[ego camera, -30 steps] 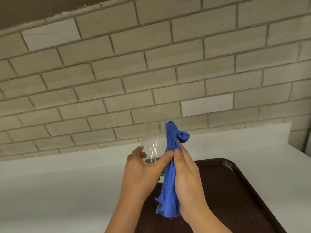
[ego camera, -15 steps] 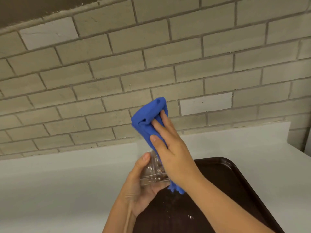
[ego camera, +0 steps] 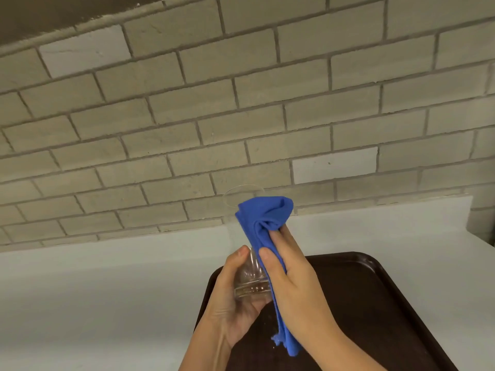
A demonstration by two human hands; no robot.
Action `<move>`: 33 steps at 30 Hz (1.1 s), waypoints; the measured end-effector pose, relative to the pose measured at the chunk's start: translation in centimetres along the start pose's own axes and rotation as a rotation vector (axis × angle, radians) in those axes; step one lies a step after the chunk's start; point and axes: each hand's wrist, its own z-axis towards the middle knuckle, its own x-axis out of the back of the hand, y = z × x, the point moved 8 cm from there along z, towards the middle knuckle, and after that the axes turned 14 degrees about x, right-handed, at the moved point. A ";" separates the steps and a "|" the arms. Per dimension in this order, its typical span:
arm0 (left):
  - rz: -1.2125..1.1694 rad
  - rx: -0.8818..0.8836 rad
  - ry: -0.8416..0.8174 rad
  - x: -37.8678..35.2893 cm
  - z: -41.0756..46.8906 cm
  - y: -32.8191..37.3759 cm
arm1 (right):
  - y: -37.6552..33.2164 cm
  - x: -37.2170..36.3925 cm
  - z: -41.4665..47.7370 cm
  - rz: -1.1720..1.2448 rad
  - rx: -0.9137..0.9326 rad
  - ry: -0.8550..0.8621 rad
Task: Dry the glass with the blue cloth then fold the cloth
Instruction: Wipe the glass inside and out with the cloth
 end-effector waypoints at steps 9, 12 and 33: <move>-0.110 -0.029 -0.168 -1.2 0.0 0.7 | -0.7 -0.3 4.6 -0.146 0.057 -0.132; -0.105 -0.029 -0.177 -1.2 0.0 0.6 | 1.7 0.7 5.0 0.105 -0.176 -0.016; 0.729 -0.087 0.574 -1.7 -0.5 1.6 | 2.6 3.8 1.1 0.262 -0.211 0.293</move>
